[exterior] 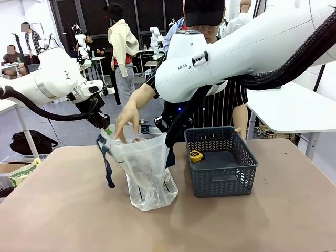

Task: Transfer purchased items from the store into the shopping bag.
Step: Move the Reusable shopping bag to the right side of the table.

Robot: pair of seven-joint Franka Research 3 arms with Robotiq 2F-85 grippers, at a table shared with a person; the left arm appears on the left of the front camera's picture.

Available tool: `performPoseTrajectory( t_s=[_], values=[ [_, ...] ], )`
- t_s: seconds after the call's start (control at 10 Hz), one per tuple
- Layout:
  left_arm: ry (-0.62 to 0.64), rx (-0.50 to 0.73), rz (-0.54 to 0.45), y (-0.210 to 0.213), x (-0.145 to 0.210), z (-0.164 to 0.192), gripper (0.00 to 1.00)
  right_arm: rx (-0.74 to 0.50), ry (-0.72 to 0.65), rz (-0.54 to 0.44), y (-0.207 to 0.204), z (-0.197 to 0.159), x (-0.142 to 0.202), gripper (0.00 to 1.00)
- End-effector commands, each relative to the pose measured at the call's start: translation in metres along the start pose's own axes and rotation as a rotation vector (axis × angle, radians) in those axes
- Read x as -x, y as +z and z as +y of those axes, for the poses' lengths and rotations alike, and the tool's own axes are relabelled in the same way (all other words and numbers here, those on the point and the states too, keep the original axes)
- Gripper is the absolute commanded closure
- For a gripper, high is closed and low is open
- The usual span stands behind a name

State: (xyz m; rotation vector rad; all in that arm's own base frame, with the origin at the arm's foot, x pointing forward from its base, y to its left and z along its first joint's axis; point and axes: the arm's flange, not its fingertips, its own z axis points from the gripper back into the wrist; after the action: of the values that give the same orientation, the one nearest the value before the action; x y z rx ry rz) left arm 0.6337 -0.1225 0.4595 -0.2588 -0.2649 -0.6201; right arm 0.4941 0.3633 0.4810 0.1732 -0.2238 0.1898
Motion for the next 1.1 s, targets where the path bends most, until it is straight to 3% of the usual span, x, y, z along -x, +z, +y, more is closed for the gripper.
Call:
performPoseTrajectory(
  t_s=[0.0,1.0],
  values=[
    [0.007,-0.009,0.002,0.0031,0.0036,0.0018,1.00,-0.011,-0.010,0.005,0.0004,-0.0032,-0.0003,1.00],
    [0.007,-0.009,0.002,0.0031,0.0036,0.0018,1.00,-0.011,-0.010,0.005,0.0004,-0.0032,-0.0003,1.00]
  ],
)
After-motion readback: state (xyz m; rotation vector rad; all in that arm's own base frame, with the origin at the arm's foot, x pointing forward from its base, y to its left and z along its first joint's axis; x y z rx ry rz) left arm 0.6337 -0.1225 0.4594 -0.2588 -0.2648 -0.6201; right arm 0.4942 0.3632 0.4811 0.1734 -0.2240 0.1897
